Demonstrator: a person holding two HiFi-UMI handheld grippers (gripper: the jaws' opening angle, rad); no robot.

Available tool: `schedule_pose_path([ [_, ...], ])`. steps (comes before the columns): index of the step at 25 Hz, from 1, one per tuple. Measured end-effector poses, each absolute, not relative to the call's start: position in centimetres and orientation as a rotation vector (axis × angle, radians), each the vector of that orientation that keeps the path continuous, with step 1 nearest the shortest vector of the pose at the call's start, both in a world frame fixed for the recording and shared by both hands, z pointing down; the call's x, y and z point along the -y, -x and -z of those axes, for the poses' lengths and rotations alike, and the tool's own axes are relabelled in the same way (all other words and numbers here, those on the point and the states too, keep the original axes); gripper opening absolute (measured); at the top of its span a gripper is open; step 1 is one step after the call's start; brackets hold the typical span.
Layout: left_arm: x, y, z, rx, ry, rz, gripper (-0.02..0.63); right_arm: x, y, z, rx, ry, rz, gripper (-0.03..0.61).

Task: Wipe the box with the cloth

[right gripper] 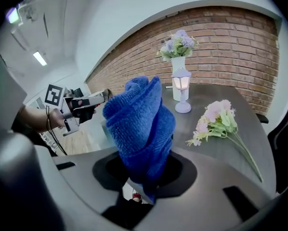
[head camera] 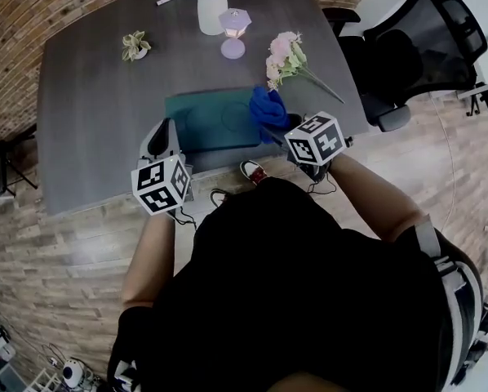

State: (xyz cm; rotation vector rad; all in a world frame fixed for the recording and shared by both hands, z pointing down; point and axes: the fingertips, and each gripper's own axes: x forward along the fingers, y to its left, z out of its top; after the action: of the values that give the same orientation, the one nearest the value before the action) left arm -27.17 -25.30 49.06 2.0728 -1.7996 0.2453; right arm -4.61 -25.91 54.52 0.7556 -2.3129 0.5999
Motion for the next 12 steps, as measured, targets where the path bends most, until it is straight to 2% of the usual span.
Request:
schedule_pose_path([
  [6, 23.5, 30.3, -49.8, 1.88, -1.964, -0.189, 0.017, 28.4, 6.5, -50.4, 2.422, -0.756, -0.647, 0.112],
  [12, 18.9, 36.3, -49.6, 2.046, -1.788, -0.168, 0.017, 31.7, 18.4, -46.5, 2.606, -0.553, -0.597, 0.112],
])
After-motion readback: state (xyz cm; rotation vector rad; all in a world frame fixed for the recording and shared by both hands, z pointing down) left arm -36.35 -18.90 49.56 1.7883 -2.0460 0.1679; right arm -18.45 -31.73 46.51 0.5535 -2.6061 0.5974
